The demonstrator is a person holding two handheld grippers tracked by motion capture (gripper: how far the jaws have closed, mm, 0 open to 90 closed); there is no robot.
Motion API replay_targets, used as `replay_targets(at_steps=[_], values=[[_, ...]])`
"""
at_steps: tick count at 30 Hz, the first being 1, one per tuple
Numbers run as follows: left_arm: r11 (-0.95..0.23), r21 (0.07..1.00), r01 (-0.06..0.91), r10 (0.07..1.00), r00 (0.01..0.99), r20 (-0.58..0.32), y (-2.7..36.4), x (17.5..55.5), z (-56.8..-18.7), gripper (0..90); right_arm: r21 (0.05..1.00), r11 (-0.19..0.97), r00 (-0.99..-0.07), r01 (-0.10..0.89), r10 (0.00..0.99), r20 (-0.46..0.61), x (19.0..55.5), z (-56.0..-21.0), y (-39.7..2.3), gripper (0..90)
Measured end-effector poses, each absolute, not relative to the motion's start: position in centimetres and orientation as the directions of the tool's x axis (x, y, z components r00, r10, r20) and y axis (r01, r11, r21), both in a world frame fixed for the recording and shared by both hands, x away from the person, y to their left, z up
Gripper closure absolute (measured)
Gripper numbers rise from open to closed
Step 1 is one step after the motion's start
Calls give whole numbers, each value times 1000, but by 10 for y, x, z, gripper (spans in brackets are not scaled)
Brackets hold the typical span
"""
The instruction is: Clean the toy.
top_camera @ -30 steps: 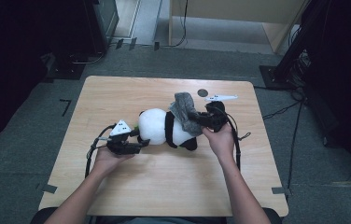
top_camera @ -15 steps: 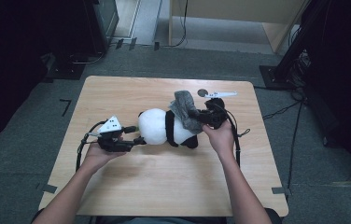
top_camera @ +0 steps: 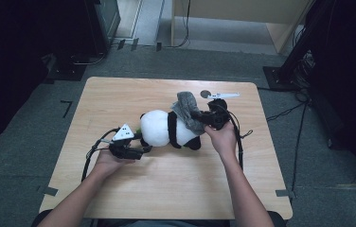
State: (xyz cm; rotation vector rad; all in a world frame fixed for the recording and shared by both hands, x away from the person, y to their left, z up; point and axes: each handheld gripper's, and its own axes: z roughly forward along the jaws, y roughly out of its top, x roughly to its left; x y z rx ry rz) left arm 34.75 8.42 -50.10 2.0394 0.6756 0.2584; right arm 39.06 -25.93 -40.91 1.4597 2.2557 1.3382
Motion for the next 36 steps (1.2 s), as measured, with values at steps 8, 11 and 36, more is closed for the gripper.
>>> replay_targets(at_steps=[8, 11, 36], values=[[-382, 866, 324, 608, 793, -29, 75, 352, -510, 344, 736, 128, -517, 664, 790, 330, 393, -412, -258, 799], [-363, 870, 333, 616, 786, -44, 75, 355, -511, 477, 736, 124, -513, 665, 792, 330, 394, -412, -259, 798], [-145, 744, 653, 679, 612, -405, 71, 351, -442, 671, 821, 126, -710, 556, 585, 392, 337, -382, -190, 799]])
